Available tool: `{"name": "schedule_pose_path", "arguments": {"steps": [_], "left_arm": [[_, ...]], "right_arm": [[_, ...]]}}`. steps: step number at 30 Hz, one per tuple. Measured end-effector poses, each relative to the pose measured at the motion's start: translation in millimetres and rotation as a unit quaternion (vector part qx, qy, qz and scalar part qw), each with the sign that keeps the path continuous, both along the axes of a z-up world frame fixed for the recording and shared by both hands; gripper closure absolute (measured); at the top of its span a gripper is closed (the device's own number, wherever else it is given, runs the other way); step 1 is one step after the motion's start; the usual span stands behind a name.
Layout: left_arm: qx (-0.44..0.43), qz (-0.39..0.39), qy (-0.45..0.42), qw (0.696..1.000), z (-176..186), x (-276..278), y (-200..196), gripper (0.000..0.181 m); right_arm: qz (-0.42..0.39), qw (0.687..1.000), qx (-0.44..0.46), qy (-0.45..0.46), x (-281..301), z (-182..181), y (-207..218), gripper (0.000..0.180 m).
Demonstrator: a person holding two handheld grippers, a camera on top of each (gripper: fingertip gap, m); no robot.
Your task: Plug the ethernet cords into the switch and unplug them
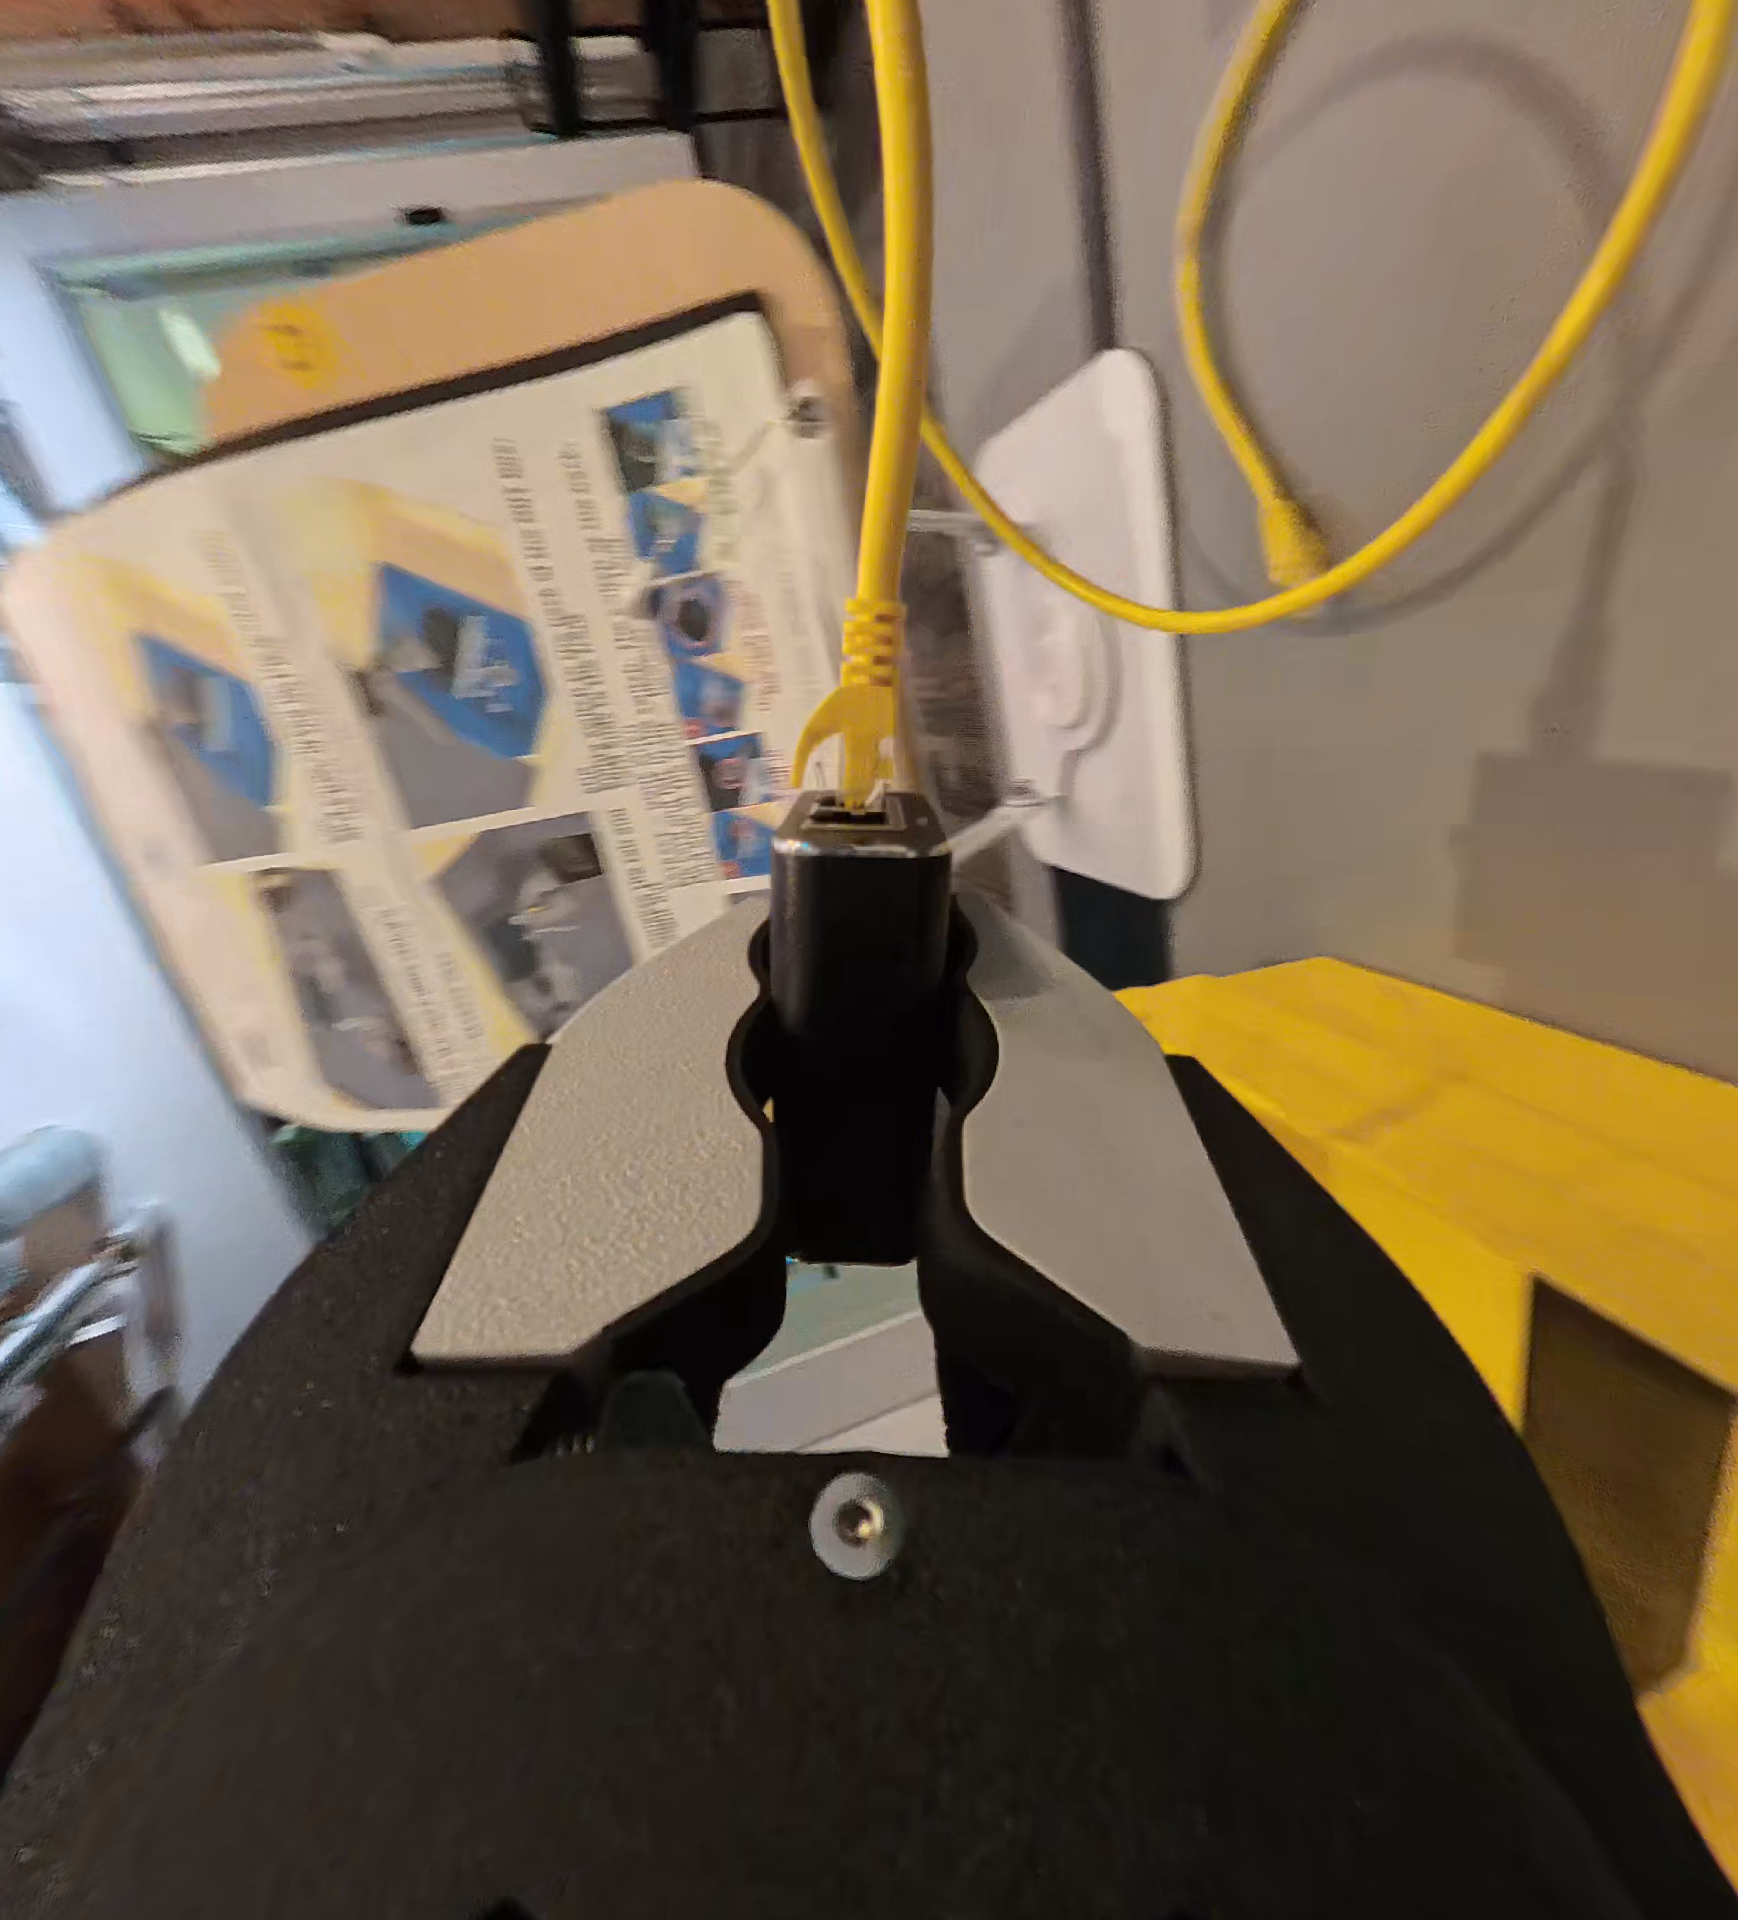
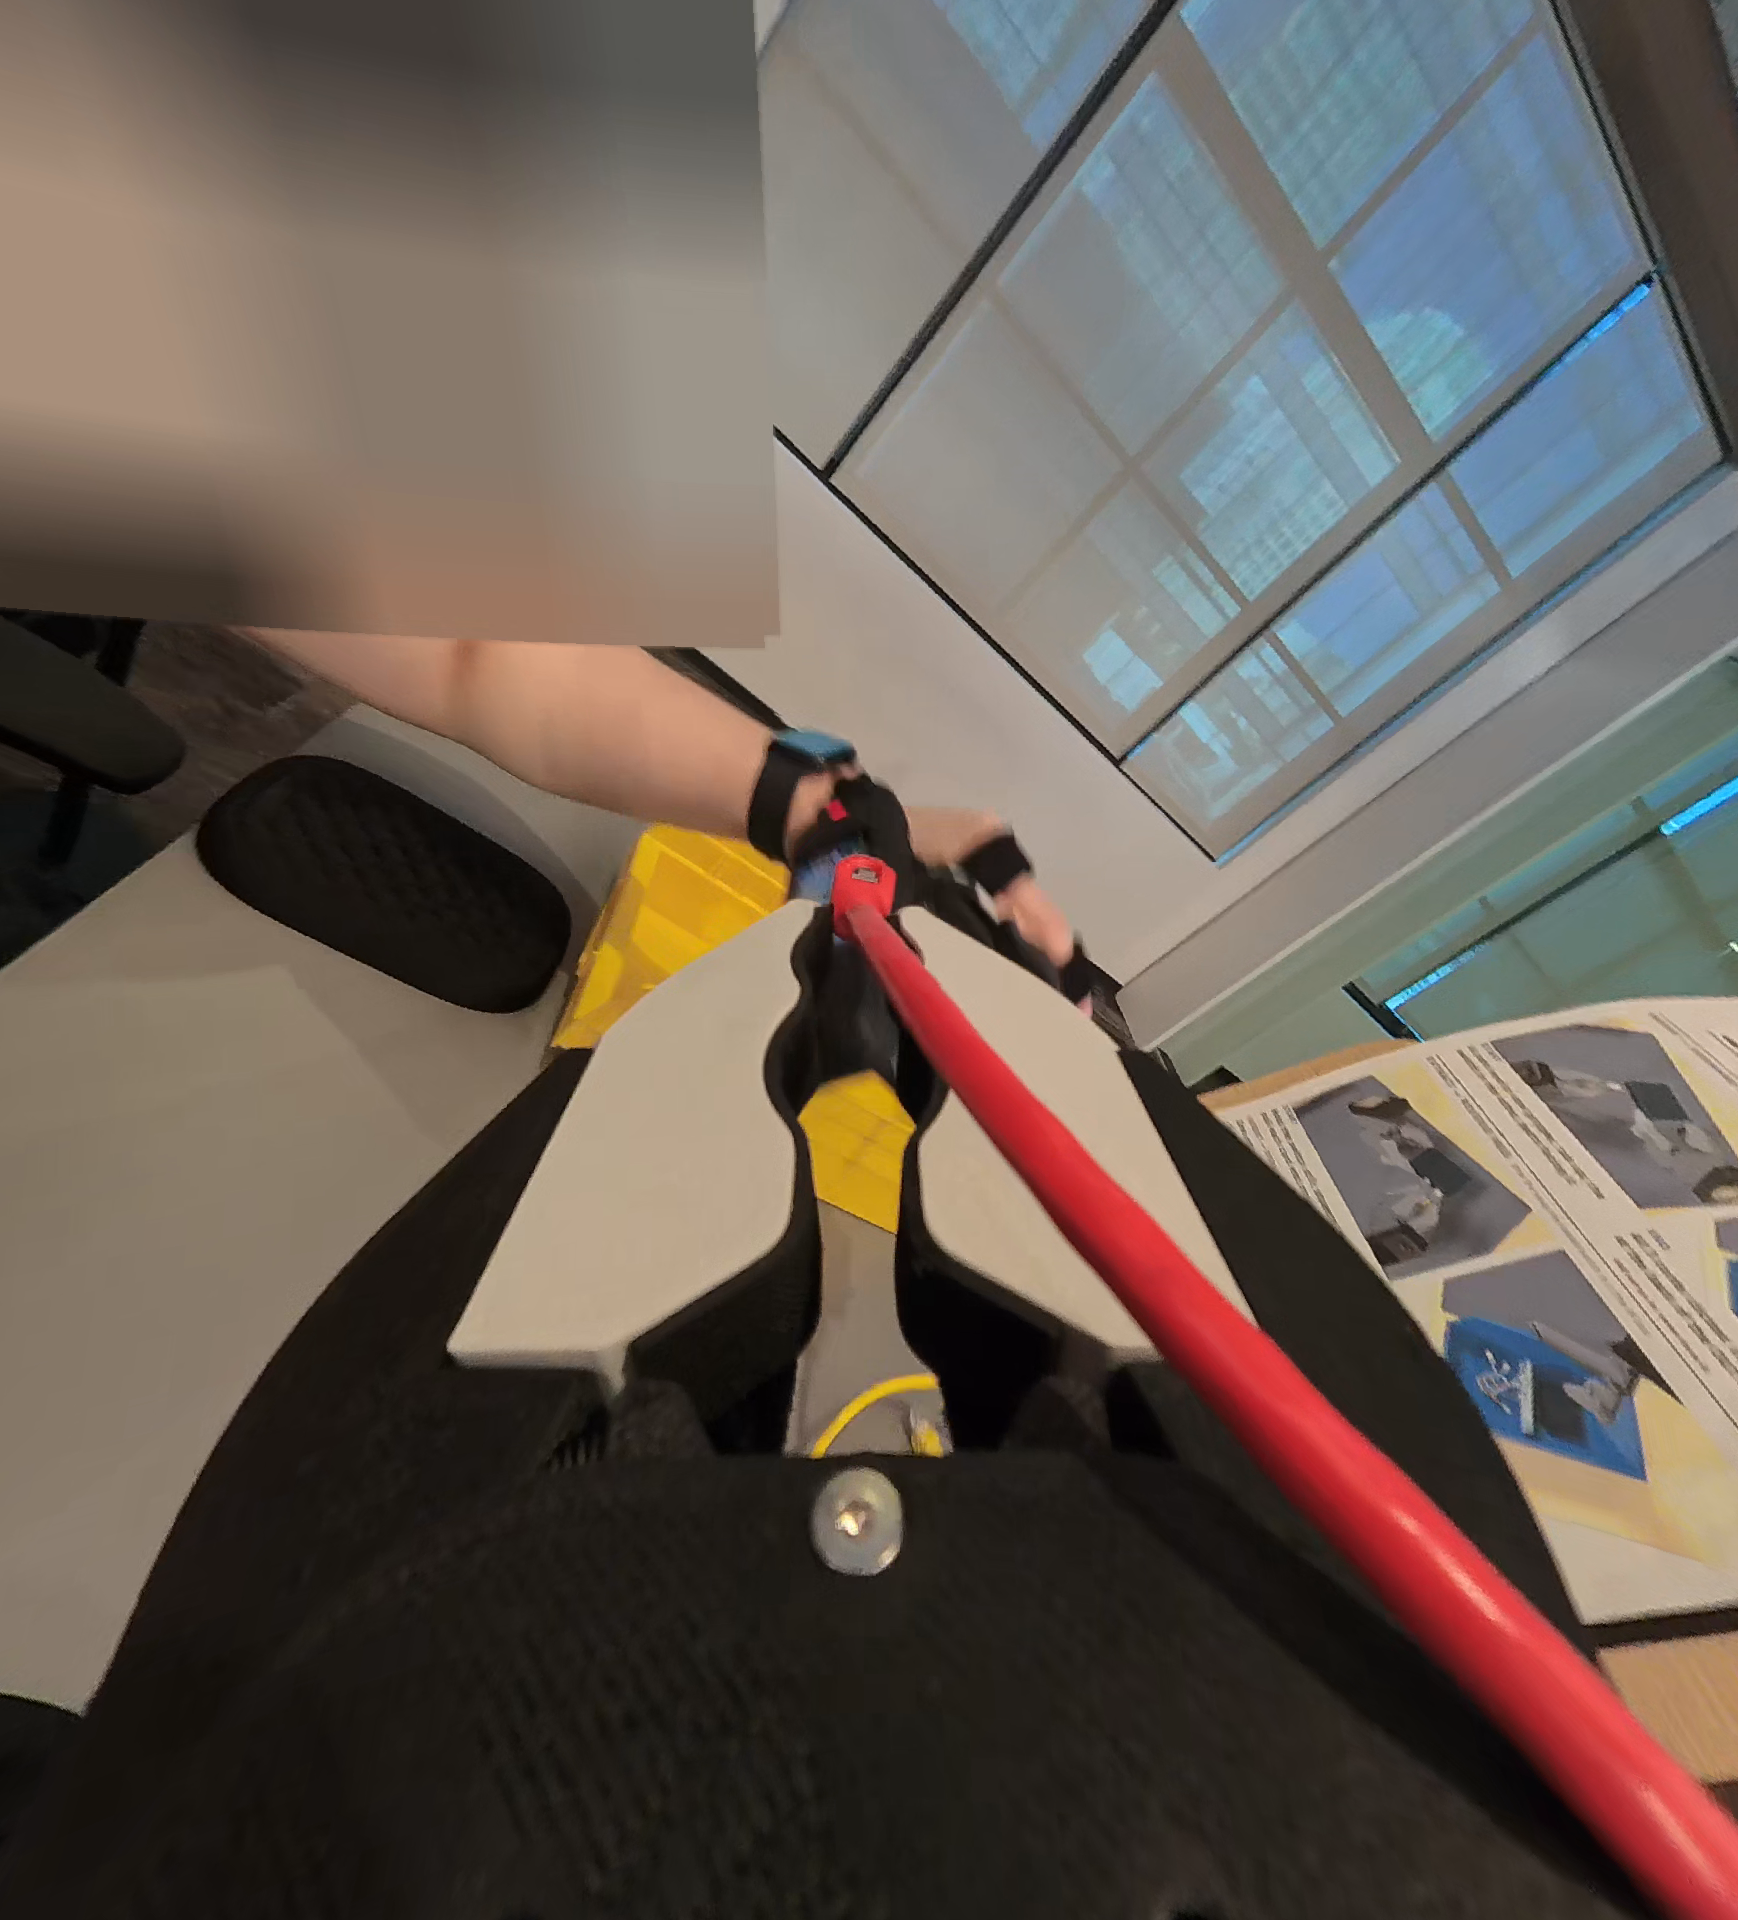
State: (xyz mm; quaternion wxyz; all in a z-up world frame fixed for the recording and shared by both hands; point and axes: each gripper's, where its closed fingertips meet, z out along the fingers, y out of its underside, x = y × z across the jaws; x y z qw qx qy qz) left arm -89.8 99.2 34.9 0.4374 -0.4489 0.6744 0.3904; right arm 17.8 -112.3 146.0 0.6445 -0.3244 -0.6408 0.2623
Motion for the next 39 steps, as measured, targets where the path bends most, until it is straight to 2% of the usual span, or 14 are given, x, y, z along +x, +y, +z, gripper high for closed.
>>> {"name": "schedule_pose_path", "arguments": {"steps": [6, 13, 18, 23, 29, 39], "left_arm": [[0.138, -0.049, -0.069, 0.987, 74, 1, -32, 0.155], [0.240, -0.076, -0.211, 0.945, 126, -15, -75, 0.155], [0.273, -0.091, -0.242, 0.927, 138, -26, -89, 0.155], [0.282, -0.116, -0.270, 0.913, 146, -39, -102, 0.155], [0.297, -0.154, -0.264, 0.905, 147, -30, -117, 0.155], [0.302, -0.211, -0.278, 0.887, 152, -20, -141, 0.155]], "right_arm": [[-0.069, 0.995, -0.026, 0.067, 4, 18, 30, 0.169], [-0.094, 0.977, -0.064, 0.182, -33, 50, 34, 0.170], [-0.119, 0.961, -0.056, 0.244, -75, 52, 23, 0.170], [-0.174, 0.951, 0.012, 0.254, -96, 34, 29, 0.170], [-0.175, 0.951, 0.030, 0.255, -100, 29, 27, 0.170], [-0.112, 0.957, 0.065, 0.259, -100, 27, 12, 0.170]]}}
